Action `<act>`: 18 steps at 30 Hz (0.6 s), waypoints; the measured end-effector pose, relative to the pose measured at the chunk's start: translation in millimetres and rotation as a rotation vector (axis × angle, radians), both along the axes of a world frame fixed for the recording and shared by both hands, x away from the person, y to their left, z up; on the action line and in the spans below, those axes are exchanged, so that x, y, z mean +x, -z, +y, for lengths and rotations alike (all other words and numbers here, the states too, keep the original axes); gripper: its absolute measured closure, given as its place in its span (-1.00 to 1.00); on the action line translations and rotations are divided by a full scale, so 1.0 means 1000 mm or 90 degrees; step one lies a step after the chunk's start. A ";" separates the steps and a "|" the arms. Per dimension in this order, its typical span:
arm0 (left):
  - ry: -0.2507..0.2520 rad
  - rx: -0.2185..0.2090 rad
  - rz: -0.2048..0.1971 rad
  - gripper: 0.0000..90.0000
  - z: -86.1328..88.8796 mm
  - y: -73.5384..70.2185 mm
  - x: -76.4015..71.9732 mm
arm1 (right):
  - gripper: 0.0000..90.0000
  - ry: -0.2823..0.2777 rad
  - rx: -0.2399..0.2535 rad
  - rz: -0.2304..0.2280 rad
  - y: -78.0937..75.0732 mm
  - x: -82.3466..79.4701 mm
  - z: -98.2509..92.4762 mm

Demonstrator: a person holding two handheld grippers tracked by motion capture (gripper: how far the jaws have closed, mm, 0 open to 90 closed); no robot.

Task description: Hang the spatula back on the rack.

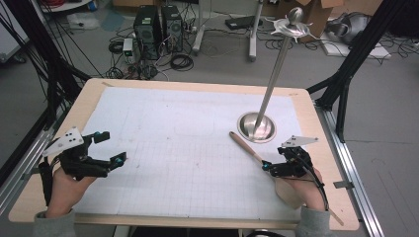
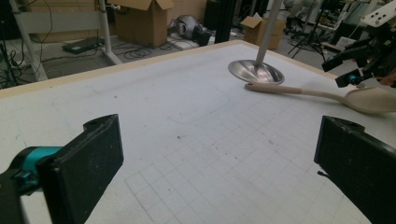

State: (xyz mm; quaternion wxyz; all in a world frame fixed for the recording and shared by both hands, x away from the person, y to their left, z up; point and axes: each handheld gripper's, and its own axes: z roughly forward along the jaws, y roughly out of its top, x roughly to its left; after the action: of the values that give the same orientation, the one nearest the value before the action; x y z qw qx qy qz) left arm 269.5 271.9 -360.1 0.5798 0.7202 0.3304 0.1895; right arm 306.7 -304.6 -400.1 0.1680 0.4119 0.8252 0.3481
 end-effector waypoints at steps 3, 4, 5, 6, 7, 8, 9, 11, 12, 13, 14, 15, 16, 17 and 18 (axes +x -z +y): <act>-0.002 0.000 0.000 -0.96 0.000 0.001 0.000 | -0.59 0.003 -0.006 0.009 0.003 0.003 0.002; -0.002 -0.001 0.001 -0.96 0.000 0.001 0.000 | -0.59 0.002 -0.007 0.012 0.004 0.004 0.002; -0.003 -0.001 0.002 -0.96 0.001 0.001 0.000 | -0.58 0.003 -0.010 0.017 0.005 0.004 0.003; -0.003 -0.001 0.002 -0.96 0.001 0.001 0.000 | -0.56 0.003 -0.012 0.020 0.007 0.005 0.004; -0.002 0.001 0.002 -0.96 0.001 0.001 0.000 | -0.55 0.003 -0.014 0.024 0.008 0.006 0.005; -0.003 -0.001 0.002 -0.96 0.001 0.001 0.000 | -0.55 0.002 -0.015 0.028 0.009 0.006 0.005; -0.003 -0.001 0.002 -0.96 0.001 0.001 -0.001 | -0.55 0.001 -0.017 0.029 0.010 0.007 0.006; -0.004 -0.003 0.002 -0.96 0.001 0.001 -0.001 | -0.54 0.003 -0.017 0.032 0.011 0.008 0.007; -0.003 -0.002 0.001 -0.96 0.001 0.001 -0.001 | -0.52 0.001 -0.019 0.034 0.012 0.008 0.007; -0.004 -0.002 0.001 -0.96 0.001 0.001 -0.001 | -0.52 0.002 -0.021 0.036 0.013 0.009 0.008; -0.004 -0.004 0.002 -0.96 0.001 0.001 -0.001 | -0.51 -0.001 -0.022 0.039 0.014 0.009 0.008; -0.005 -0.003 0.003 -0.96 0.001 0.001 -0.001 | -0.50 0.001 -0.025 0.042 0.015 0.010 0.009; -0.004 -0.002 0.003 -0.96 0.002 0.001 -0.001 | -0.48 0.000 -0.027 0.045 0.016 0.011 0.009; -0.004 -0.001 0.003 -0.96 0.002 0.001 -0.001 | -0.47 0.000 -0.027 0.049 0.016 0.011 0.010; -0.005 -0.002 0.004 -0.96 0.002 0.001 -0.001 | -0.45 -0.001 -0.030 0.053 0.017 0.011 0.010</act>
State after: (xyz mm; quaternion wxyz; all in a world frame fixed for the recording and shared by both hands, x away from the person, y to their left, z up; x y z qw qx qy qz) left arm 268.6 273.4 -361.4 0.5792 0.7186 0.3352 0.1894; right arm 318.1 -294.2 -417.3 0.1427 0.4214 0.8398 0.3112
